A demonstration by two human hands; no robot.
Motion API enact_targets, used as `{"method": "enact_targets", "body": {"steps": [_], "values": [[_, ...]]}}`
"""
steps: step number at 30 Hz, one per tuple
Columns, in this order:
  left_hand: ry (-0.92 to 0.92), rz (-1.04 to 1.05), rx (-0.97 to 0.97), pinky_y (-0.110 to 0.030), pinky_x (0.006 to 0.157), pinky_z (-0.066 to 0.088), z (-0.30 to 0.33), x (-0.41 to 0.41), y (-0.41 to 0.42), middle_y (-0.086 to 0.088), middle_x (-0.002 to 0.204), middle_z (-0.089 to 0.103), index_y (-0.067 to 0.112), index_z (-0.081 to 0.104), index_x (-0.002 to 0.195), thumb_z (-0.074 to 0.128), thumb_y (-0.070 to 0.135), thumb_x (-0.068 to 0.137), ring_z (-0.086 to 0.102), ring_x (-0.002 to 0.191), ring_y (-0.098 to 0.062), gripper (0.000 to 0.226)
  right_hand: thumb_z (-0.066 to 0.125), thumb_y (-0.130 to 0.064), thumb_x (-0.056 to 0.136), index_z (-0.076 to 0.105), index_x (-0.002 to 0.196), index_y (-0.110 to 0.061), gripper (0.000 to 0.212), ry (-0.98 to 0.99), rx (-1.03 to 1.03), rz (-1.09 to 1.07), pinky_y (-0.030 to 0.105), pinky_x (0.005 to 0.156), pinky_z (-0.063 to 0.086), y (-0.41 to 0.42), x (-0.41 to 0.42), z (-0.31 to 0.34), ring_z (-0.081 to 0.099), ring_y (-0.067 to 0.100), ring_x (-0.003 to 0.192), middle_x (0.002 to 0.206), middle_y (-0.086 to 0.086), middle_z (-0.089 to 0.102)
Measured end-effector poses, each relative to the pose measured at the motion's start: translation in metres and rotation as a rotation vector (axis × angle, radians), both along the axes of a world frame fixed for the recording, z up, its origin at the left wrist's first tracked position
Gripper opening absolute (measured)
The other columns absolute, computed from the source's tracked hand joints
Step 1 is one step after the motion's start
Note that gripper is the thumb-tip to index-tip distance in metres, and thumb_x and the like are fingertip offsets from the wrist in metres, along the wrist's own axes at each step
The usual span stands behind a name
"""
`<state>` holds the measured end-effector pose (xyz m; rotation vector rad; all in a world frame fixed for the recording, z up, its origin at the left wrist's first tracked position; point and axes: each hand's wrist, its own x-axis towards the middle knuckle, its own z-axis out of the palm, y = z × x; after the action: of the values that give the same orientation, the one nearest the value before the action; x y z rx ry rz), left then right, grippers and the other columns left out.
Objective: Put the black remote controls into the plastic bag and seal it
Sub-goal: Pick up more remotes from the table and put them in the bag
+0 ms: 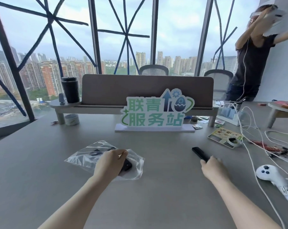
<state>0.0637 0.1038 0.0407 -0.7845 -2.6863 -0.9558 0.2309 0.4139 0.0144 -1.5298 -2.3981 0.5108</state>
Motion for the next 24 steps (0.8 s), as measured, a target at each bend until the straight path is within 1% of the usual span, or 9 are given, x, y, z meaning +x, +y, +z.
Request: {"method": "enact_targets", "body": {"steps": [2,5,7,9,10,13,16,21,24], "values": [[0.006,0.007,-0.044,-0.033,0.070,0.049,-0.003,0.001,-0.001,0.002,0.093,0.074,0.029,0.070,0.089,0.045,0.040,0.089,0.064,0.087,-0.024,0.027,0.046,-0.036,0.097,0.057,0.121,-0.008,0.039,-0.062,0.041,0.012,0.044,0.090,0.048,0.004,0.005,-0.006,0.059,0.037,0.112,0.127,0.014,0.053],[0.005,0.020,-0.052,-0.032,0.064,0.047,-0.006,0.001,-0.006,0.003,0.085,0.074,0.030,0.070,0.082,0.045,0.041,0.088,0.063,0.078,-0.024,0.028,0.063,-0.037,0.085,0.060,0.108,-0.010,0.035,-0.060,-0.016,0.016,0.036,0.074,0.050,0.005,0.008,-0.010,0.065,0.033,0.092,0.108,0.012,0.059],[-0.015,0.016,-0.043,-0.031,0.059,0.043,-0.004,0.003,-0.008,0.002,0.074,0.072,0.031,0.069,0.074,0.045,0.042,0.088,0.061,0.071,-0.025,0.029,0.071,-0.029,0.077,0.058,0.098,-0.008,0.032,0.081,-0.216,0.086,0.027,0.054,0.041,0.001,0.009,-0.005,0.061,0.026,0.065,0.084,0.010,0.063],[-0.049,0.021,-0.025,-0.031,0.054,0.037,0.001,0.008,-0.011,0.002,0.057,0.060,0.030,0.058,0.055,0.047,0.040,0.087,0.054,0.064,-0.026,0.036,0.066,-0.022,0.084,0.055,0.090,-0.007,0.020,0.305,-0.523,0.213,0.022,0.044,0.025,-0.014,0.009,0.010,0.039,0.017,0.040,0.065,0.008,0.057],[-0.056,0.030,-0.011,-0.031,0.053,0.035,0.004,0.009,-0.012,0.003,0.053,0.054,0.030,0.052,0.049,0.047,0.038,0.087,0.050,0.062,-0.025,0.039,0.063,-0.023,0.087,0.053,0.088,-0.010,0.016,0.374,-0.674,0.288,0.019,0.042,0.020,-0.025,0.011,0.020,0.029,0.014,0.036,0.062,0.008,0.055],[-0.040,0.041,0.033,-0.032,0.056,0.038,0.007,0.008,-0.013,0.001,0.056,0.052,0.028,0.052,0.052,0.048,0.033,0.087,0.048,0.064,-0.026,0.035,0.060,-0.031,0.088,0.054,0.082,-0.018,0.016,0.192,-0.908,0.607,0.018,0.039,0.014,-0.070,0.011,0.052,0.019,0.011,0.034,0.055,0.004,0.050],[0.022,0.017,0.056,-0.034,0.059,0.043,0.006,0.006,-0.014,-0.002,0.062,0.061,0.019,0.058,0.065,0.045,0.035,0.086,0.053,0.066,-0.027,0.029,0.063,-0.032,0.087,0.058,0.080,-0.018,0.016,-0.009,-0.943,0.806,0.018,0.035,0.015,-0.121,-0.015,0.058,0.020,0.009,0.032,0.052,0.000,0.049],[0.036,0.005,0.081,-0.033,0.072,0.049,0.007,0.006,-0.027,0.001,0.092,0.074,0.029,0.070,0.096,0.044,0.039,0.089,0.064,0.086,-0.024,0.029,0.059,-0.031,0.095,0.064,0.094,-0.019,0.013,0.352,-1.078,0.749,0.018,0.035,0.021,-0.193,-0.079,0.034,0.028,0.009,0.034,0.071,0.002,0.068],[0.034,0.003,0.071,-0.036,0.075,0.050,0.007,0.003,-0.038,-0.003,0.091,0.074,0.028,0.071,0.096,0.046,0.037,0.090,0.063,0.088,-0.026,0.027,0.054,-0.013,0.088,0.067,0.074,-0.017,0.020,0.420,-0.652,0.586,0.025,0.038,0.039,-0.193,-0.089,0.018,0.044,0.015,0.034,0.074,0.001,0.073]]}}
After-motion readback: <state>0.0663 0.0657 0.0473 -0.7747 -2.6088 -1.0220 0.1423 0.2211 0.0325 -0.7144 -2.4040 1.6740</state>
